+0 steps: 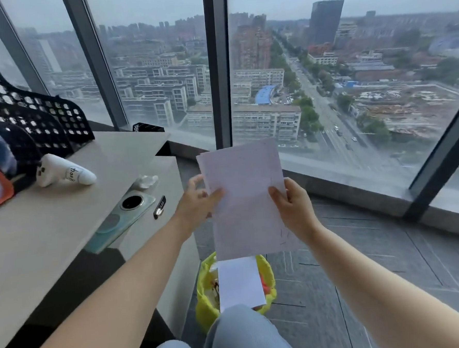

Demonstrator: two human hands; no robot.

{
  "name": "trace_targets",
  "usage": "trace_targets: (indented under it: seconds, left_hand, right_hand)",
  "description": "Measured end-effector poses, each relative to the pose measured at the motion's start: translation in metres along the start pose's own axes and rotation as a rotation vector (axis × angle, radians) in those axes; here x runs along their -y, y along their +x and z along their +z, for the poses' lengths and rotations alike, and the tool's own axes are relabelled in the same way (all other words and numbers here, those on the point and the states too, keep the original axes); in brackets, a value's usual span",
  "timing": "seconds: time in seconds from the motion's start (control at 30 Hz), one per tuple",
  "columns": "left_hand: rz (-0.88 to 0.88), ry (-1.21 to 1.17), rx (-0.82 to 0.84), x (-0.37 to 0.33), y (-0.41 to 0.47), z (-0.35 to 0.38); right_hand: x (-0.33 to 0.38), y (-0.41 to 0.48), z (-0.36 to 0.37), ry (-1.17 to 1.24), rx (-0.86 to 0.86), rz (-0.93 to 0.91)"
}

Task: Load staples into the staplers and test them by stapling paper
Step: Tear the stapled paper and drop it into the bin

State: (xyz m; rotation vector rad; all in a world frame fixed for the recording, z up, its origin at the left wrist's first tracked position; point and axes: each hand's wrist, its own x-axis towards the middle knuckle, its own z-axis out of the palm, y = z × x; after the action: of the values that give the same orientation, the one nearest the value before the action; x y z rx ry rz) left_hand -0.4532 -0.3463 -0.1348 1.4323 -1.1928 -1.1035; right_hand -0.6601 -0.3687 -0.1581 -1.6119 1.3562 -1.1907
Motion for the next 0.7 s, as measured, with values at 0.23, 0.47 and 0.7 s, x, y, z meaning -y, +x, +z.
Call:
trace_targets:
  seconds: [0.23,0.47,0.7]
  left_hand:
    - [-0.121,0.128,0.049,0.065,0.007,0.021]
    - [-0.258,0.371,-0.026,0.137,0.032,0.034]
    - [-0.386,0.507,0.034,0.211,0.041,0.038]
  right_hand:
    - [-0.056,0.003,0.016,-0.019,0.037,0.269]
    - [-0.135,-0.009,0.037,-0.154,0.201,0.549]
    - [-0.197,-0.024,0.071,-0.305,0.22,0.621]
